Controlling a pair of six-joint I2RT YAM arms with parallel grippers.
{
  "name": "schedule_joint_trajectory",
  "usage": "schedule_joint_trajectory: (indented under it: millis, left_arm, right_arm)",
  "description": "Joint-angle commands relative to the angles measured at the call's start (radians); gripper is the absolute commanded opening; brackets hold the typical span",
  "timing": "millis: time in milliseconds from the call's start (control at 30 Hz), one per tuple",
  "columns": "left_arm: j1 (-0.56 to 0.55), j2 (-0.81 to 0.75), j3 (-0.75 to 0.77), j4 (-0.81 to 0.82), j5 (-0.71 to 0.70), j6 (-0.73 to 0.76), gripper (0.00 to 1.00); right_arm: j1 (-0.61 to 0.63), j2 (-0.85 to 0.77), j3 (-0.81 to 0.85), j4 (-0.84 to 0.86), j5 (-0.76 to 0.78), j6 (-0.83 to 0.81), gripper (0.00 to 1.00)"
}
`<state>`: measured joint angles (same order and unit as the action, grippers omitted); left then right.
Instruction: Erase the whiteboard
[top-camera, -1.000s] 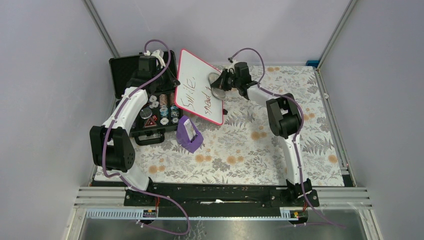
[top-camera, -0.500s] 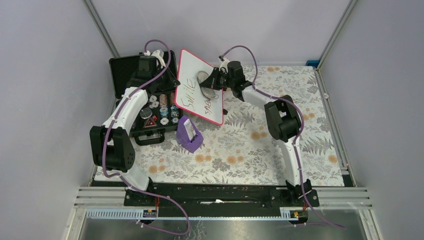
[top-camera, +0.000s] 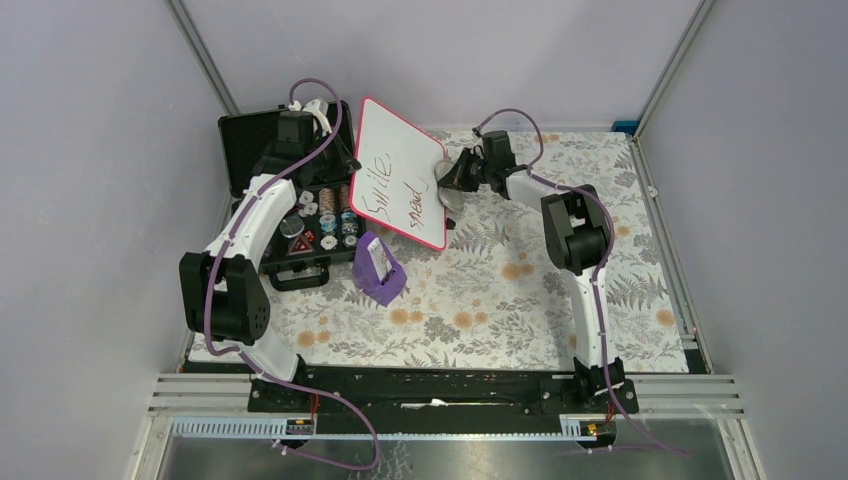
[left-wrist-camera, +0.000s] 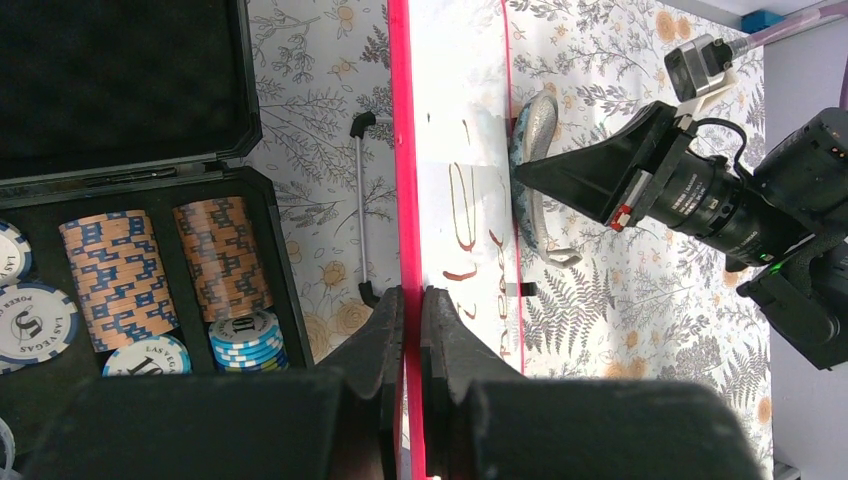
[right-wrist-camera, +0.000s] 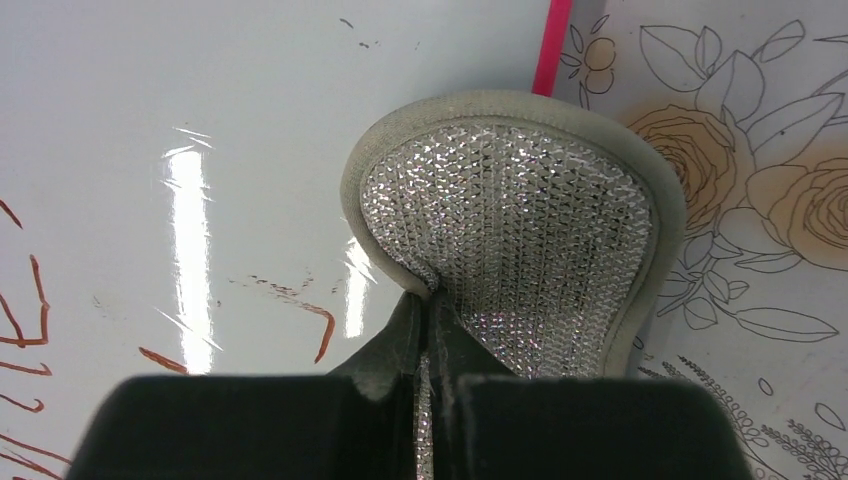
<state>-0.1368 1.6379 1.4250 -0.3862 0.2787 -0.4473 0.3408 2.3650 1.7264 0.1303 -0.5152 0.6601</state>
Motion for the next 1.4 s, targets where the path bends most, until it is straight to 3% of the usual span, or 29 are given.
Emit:
schedule_joint_trajectory:
  millis: [0,200,400,567,733,900,1200,1367]
  left_arm:
    - [-0.049,0.007,0.001,0.007,0.064,0.010,0.00]
    - [-0.049,0.009,0.000,0.006,0.062,0.007,0.00]
    - [-0.050,0.013,-0.002,0.007,0.061,0.007,0.00]
    - [-0.050,0.010,-0.001,0.007,0.068,0.005,0.00]
    - [-0.050,0.005,-0.002,0.007,0.056,0.010,0.00]
    - [-0.051,0.000,-0.002,0.006,0.057,0.009,0.00]
    - [-0.050,0.000,-0.001,0.007,0.058,0.007,0.00]
    - [-0.052,0.004,-0.002,0.007,0.066,0.005,0.00]
  right_arm:
    - [0.101,-0.015,0.033,-0.015,-0.033,-0.057,0.00]
    - [0.209,-0.089,0.016,0.184,-0.134,-0.087,0.00]
    - [0.236,-0.156,-0.084,0.386,-0.226,-0.056,0.00]
    - [0.205,-0.111,-0.049,0.252,-0.093,-0.028,0.00]
    - [0.087,0.012,0.002,0.150,-0.124,0.089,0.00]
    - [0.027,-0.014,-0.025,0.041,-0.076,0.024,0.00]
    - [0.077,-0.045,0.014,-0.027,-0.055,-0.047,0.00]
    - [0.187,-0.134,-0.008,0.072,-0.130,-0.107,0.00]
